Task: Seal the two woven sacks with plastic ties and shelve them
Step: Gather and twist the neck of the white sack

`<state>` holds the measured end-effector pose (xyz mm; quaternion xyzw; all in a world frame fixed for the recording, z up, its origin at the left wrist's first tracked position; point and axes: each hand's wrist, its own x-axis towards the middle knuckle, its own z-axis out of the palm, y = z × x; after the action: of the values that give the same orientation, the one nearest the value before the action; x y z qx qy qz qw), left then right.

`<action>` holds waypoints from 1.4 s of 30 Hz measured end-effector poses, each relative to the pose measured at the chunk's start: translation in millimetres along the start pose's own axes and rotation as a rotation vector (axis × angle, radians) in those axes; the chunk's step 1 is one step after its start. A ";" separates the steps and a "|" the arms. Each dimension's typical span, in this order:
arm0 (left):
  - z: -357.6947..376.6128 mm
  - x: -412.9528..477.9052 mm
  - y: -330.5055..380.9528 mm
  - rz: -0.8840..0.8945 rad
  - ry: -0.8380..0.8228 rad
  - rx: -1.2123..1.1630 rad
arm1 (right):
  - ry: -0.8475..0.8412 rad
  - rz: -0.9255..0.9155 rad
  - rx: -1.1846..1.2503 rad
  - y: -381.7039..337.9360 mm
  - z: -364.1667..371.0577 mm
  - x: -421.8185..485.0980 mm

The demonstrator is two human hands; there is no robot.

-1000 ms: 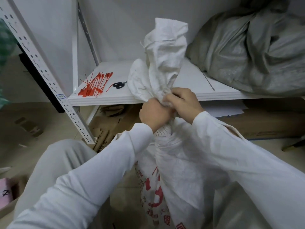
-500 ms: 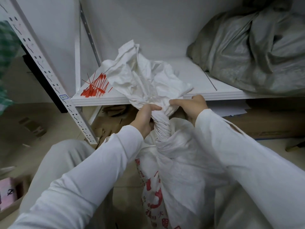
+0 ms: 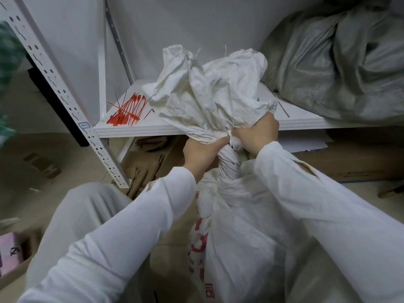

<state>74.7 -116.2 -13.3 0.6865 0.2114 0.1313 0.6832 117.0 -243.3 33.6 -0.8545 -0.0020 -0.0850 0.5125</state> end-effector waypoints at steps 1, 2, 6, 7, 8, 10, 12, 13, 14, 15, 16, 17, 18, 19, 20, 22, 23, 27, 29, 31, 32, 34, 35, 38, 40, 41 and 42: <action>2.0 -3.8 -1.0 0.073 0.074 0.036 | 0.014 0.003 -0.008 -0.2 0.4 1.3; 4.6 -8.1 -0.6 0.109 0.118 0.037 | 0.020 0.014 -0.014 0.0 0.4 2.5; 15.8 -29.4 4.0 0.136 0.203 -0.100 | 0.065 0.035 -0.050 1.4 -3.5 5.2; 17.6 -34.5 3.8 0.163 0.204 -0.110 | 0.083 0.041 -0.058 2.8 -4.8 7.0; 18.6 -38.6 2.9 0.204 0.184 -0.081 | 0.095 0.050 -0.063 3.7 -6.9 7.8; 18.6 -46.0 1.6 0.298 0.083 0.055 | 0.104 0.037 -0.074 4.4 -10.3 8.8; 20.4 -48.0 -1.3 0.392 -0.028 0.238 | 0.081 -0.010 -0.076 3.1 -13.0 4.7; 22.9 -47.5 -2.2 0.432 -0.057 0.345 | 0.061 -0.048 -0.079 1.2 -13.7 0.7; 26.4 -45.7 -2.7 0.468 -0.070 0.457 | 0.038 -0.096 -0.076 -0.3 -13.6 -3.0; 29.4 -43.7 -1.7 0.476 -0.062 0.582 | 0.014 -0.139 -0.069 -1.9 -13.2 -6.8; 32.2 -42.3 0.7 0.474 -0.040 0.694 | -0.010 -0.171 -0.059 -3.8 -12.4 -10.7; 34.8 -40.5 3.2 0.478 -0.011 0.787 | -0.032 -0.191 -0.051 -5.7 -11.5 -14.3; 36.6 -37.3 3.9 0.489 0.005 0.850 | -0.051 -0.206 -0.042 -6.4 -10.9 -16.5; 37.1 -36.8 6.2 0.481 0.010 0.857 | -0.073 -0.223 -0.026 -6.7 -10.2 -17.3; 36.8 -35.1 6.5 0.450 0.008 0.807 | -0.111 -0.237 0.001 -6.6 -9.5 -18.5; 34.2 -32.4 8.0 0.365 0.006 0.705 | -0.211 -0.238 0.076 -6.9 -8.4 -20.9; 33.1 -30.2 7.7 0.342 0.018 0.700 | -0.256 -0.229 0.106 -8.0 -8.2 -22.9; 29.1 -30.2 13.4 0.309 0.109 0.589 | -0.397 -0.263 0.162 -11.3 -8.6 -27.7; 27.4 -31.8 16.9 0.288 0.141 0.534 | -0.463 -0.274 0.190 -11.2 -8.9 -28.5; 23.9 -32.3 19.4 0.264 0.142 0.475 | -0.513 -0.279 0.208 -11.0 -7.2 -27.9; 22.1 -30.0 18.4 0.244 0.126 0.421 | -0.530 -0.287 0.214 -11.5 -7.1 -27.2; 18.2 -25.9 17.8 0.208 0.097 0.309 | -0.570 -0.303 0.207 -12.2 -7.8 -24.1; 16.0 -23.5 17.7 0.180 0.087 0.243 | -0.598 -0.309 0.209 -12.5 -7.9 -22.7; 9.1 -14.0 16.3 0.095 0.037 0.078 | -0.540 -0.362 0.205 -9.8 -3.4 -16.5; 3.4 -11.6 18.4 0.035 0.020 -0.008 | -0.366 -0.363 0.159 -9.0 -1.8 -14.9; 0.6 -12.7 21.9 -0.014 0.028 -0.048 | -0.313 -0.322 0.074 -9.6 -3.5 -14.7; -2.5 -10.5 22.0 -0.066 0.044 -0.086 | -0.322 -0.251 -0.064 -10.1 -6.5 -16.3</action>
<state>66.7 -118.4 9.9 0.6461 0.2428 0.1329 0.7113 99.1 -242.8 43.1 -0.8659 -0.1878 -0.0106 0.4636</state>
